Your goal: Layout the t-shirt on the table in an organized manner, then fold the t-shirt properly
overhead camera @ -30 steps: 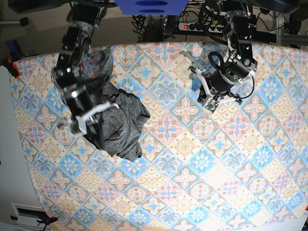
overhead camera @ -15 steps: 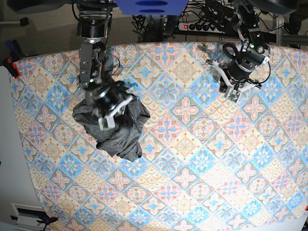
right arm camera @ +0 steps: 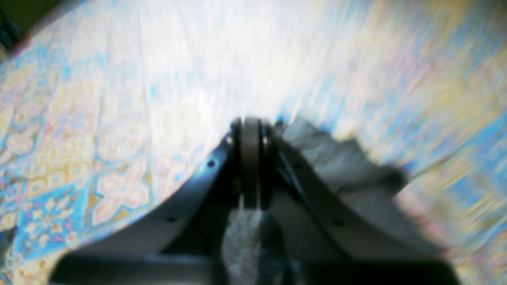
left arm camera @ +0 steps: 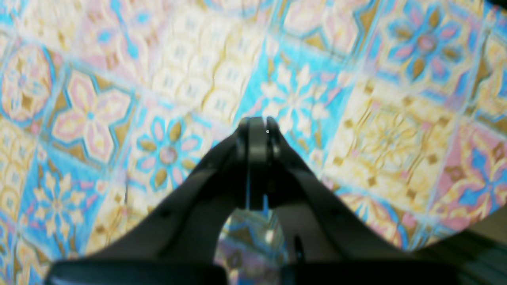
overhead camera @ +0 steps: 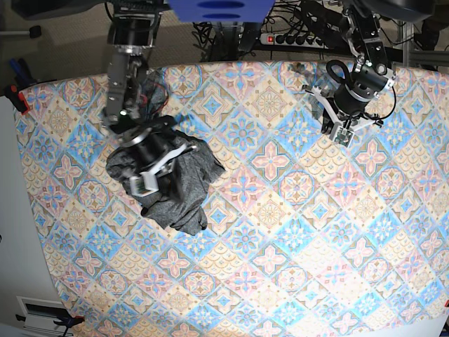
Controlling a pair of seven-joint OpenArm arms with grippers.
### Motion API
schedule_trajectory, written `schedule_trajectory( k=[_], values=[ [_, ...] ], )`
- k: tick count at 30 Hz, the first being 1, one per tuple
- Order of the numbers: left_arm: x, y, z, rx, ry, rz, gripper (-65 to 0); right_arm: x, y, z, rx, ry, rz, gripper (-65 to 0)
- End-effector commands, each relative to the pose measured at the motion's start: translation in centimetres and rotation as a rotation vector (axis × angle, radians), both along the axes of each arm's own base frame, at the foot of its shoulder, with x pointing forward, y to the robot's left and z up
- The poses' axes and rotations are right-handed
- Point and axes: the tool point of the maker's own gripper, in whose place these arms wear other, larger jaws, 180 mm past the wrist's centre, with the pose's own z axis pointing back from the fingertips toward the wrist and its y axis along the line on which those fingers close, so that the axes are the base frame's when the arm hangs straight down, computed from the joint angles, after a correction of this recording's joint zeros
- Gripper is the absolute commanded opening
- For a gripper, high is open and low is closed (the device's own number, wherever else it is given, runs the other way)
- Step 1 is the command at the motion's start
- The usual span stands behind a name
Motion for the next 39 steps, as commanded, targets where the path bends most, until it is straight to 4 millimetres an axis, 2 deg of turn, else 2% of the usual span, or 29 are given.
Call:
schedule_trajectory(
  k=[1,3,6,8,15,20,21,23,26,29,33,37,39],
  values=[
    [0.0,-0.4,0.8,-0.013,-0.037,-0.011,-65.0,-0.2,0.2,1.8,0.002,-0.047,0.008,-65.0],
    [-0.6,-0.7,0.7,-0.033,-0.053,-0.015,-65.0,-0.9,-0.6,2.3,-0.028,-0.041,-0.008,-65.0],
    [-1.7,-1.1,0.5,-0.058,-0.060,-0.018,-65.0,-2.1,-2.9,1.1,-0.047,-0.002,-0.069,-65.0],
    [-2.7,-1.3,0.2,-0.077,-0.061,-0.018,-65.0,-3.4,-5.1,-0.3,-0.062,0.044,-0.128,-65.0],
    [-6.7,-2.0,-0.6,-0.136,-0.042,-0.017,-65.0,-9.9,-12.1,-5.3,-0.127,0.233,-0.307,-65.0],
    [-9.5,-2.2,-1.6,-0.144,0.028,-0.015,-65.0,-12.2,-16.7,-5.3,-0.161,0.242,-0.437,-65.0],
    [-10.0,-2.2,-1.8,-0.144,0.044,-0.015,-65.0,-13.5,-17.4,-5.7,-0.162,0.260,-0.463,-65.0],
    [-11.0,-2.1,-2.6,-0.147,0.079,-0.007,-65.0,-15.6,-18.3,-6.3,-0.167,0.283,-0.499,-65.0],
    [-12.2,-2.5,-4.2,-0.162,0.135,-0.012,-65.0,-17.4,-19.2,-6.6,-0.181,0.303,-0.523,-65.0],
    [-14.8,-3.6,-7.5,-0.139,0.252,-0.055,-65.0,-19.9,-19.3,-8.3,-0.184,0.380,-0.527,-65.0],
    [-17.8,-5.6,-10.9,-0.155,0.328,-0.088,-65.0,-22.6,-19.5,-12.1,-0.145,0.500,-0.546,-65.0],
    [-21.6,-6.8,-14.8,-0.225,0.383,-0.039,-65.0,-27.5,-18.7,-18.0,-0.058,0.698,-0.581,-65.0],
    [-22.6,-7.0,-16.3,-0.247,0.405,-0.022,-65.0,-29.2,-17.9,-19.7,-0.009,0.744,-0.579,-65.0]
  ],
)
